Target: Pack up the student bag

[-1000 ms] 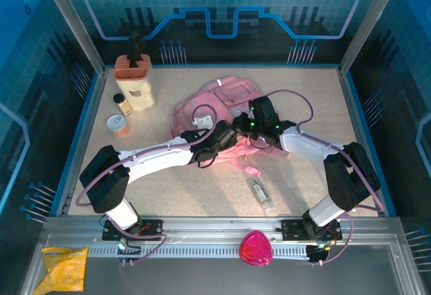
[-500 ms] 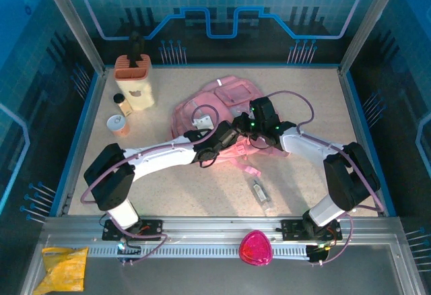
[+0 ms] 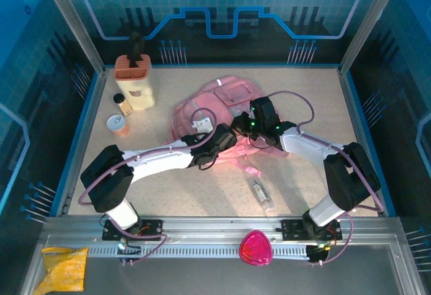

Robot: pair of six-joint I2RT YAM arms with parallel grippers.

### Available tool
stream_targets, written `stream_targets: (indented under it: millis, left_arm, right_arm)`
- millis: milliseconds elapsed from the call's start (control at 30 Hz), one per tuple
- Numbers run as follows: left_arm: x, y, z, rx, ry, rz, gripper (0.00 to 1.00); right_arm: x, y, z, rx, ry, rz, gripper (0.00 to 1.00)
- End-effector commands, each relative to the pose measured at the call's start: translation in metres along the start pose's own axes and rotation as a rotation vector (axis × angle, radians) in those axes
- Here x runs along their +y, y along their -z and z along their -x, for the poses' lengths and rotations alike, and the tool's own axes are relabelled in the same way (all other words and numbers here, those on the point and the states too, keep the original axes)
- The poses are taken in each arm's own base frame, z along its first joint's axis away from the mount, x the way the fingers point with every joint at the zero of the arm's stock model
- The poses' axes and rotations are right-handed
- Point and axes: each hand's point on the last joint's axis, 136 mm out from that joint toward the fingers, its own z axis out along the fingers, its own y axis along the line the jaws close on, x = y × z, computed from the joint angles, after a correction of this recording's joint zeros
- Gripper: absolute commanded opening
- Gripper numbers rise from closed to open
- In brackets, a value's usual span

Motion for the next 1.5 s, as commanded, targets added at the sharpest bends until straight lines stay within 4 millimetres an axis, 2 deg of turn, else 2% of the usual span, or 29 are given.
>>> stream_targets:
  millis: [0, 133, 367, 600, 833, 1000, 1133, 1200, 1233, 1367, 1467]
  left_arm:
    - [-0.022, 0.007, 0.001, 0.002, -0.003, -0.112, 0.99]
    - [-0.029, 0.007, 0.005, -0.012, -0.031, -0.123, 0.99]
    - [-0.012, -0.009, 0.018, -0.044, 0.007, 0.000, 0.99]
    - [0.016, -0.007, 0.032, -0.112, 0.053, 0.111, 0.98]
    - [0.045, 0.007, 0.028, -0.115, 0.075, 0.139, 0.83]
    - [0.069, 0.026, 0.030, -0.116, 0.063, 0.191, 0.72]
    - [0.061, 0.032, 0.027, -0.079, 0.030, 0.112, 0.61]
    - [0.052, 0.035, 0.023, -0.048, 0.005, 0.089, 0.59]
    - [0.047, 0.036, 0.022, -0.038, -0.005, 0.076, 0.61]
    - [0.022, 0.040, 0.017, -0.019, -0.014, 0.014, 0.78]
    - [0.008, 0.036, 0.017, -0.023, 0.008, -0.021, 0.81]
  right_arm:
    - [0.060, 0.019, 0.019, -0.048, 0.045, 0.205, 0.00]
    - [0.062, 0.020, 0.020, -0.052, 0.041, 0.213, 0.00]
    - [0.066, 0.023, 0.020, -0.057, 0.032, 0.239, 0.00]
    - [0.065, 0.025, 0.021, -0.061, 0.037, 0.240, 0.00]
    - [0.062, 0.023, 0.023, -0.065, 0.039, 0.236, 0.00]
    - [0.061, 0.019, 0.021, -0.053, 0.036, 0.236, 0.00]
    - [0.062, 0.017, 0.022, -0.052, 0.032, 0.244, 0.00]
    - [0.063, 0.017, 0.023, -0.052, 0.032, 0.246, 0.00]
    - [0.064, 0.016, 0.023, -0.050, 0.032, 0.248, 0.00]
    - [0.065, 0.014, 0.023, -0.049, 0.028, 0.249, 0.00]
    - [0.064, 0.012, 0.022, -0.047, 0.025, 0.249, 0.00]
